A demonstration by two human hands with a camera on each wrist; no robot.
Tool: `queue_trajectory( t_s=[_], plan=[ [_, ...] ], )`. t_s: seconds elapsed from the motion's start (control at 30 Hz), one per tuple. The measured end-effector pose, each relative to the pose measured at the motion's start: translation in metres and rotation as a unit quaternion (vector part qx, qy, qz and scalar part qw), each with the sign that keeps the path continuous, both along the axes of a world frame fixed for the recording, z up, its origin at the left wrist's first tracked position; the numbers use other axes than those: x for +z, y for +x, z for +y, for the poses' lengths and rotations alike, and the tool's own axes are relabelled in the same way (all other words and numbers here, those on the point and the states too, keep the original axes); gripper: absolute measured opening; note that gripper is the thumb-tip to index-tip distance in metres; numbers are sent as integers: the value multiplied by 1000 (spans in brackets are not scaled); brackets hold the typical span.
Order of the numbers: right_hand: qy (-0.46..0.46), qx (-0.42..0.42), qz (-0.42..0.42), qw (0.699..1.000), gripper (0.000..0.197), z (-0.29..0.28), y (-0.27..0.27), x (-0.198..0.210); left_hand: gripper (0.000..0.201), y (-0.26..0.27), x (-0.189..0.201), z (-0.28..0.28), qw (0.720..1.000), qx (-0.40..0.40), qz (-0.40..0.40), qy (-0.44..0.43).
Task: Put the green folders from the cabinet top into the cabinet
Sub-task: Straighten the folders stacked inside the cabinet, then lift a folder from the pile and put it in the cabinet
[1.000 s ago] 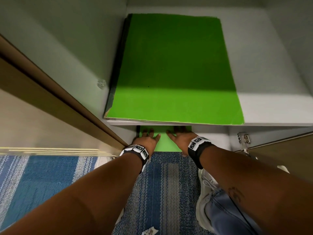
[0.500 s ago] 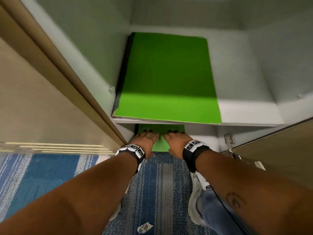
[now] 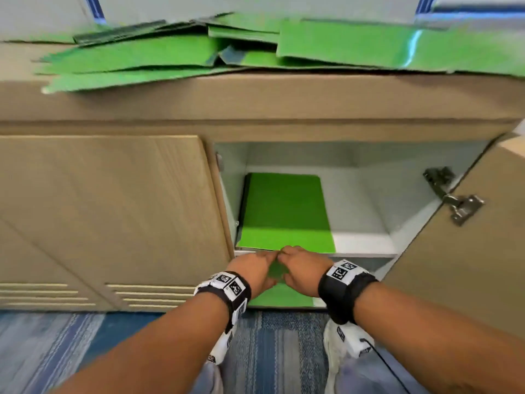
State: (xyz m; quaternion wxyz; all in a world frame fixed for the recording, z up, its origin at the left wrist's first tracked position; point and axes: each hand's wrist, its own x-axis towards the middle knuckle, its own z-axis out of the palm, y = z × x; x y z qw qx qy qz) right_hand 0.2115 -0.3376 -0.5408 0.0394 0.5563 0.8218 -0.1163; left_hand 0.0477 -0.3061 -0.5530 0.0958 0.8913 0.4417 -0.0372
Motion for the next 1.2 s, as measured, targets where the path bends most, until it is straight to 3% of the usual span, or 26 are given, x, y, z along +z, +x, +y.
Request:
queue_trajectory(
  t_s=[0.33,0.53,0.7,0.8,0.9,0.97,1.07,1.2],
  plan=[
    [136,9,-1,991,42,-36,-17,178,56,-12,173,-31,987,-14,-67,142],
    [205,-8,18,979,30,-50,-28,275,41,-16,279,-41,976,-18,-59,207],
    [238,-7,43,970,20,-50,-31,343,22,-15,351,-44,961,-15,-89,260],
    [248,-20,70,966,29,-38,-28,374,26,-13,389,-35,960,7,-111,255],
    [240,-57,110,963,38,-25,-18,397,33,-5,415,-15,966,29,-115,228],
    [234,-89,126,960,34,-18,-10,404,51,3,417,-3,978,24,-72,194],
    [234,-142,150,950,25,-9,9,404,76,21,406,6,990,-11,11,138],
    [221,-208,187,934,20,-1,37,397,76,42,376,14,991,-54,43,119]
  ],
)
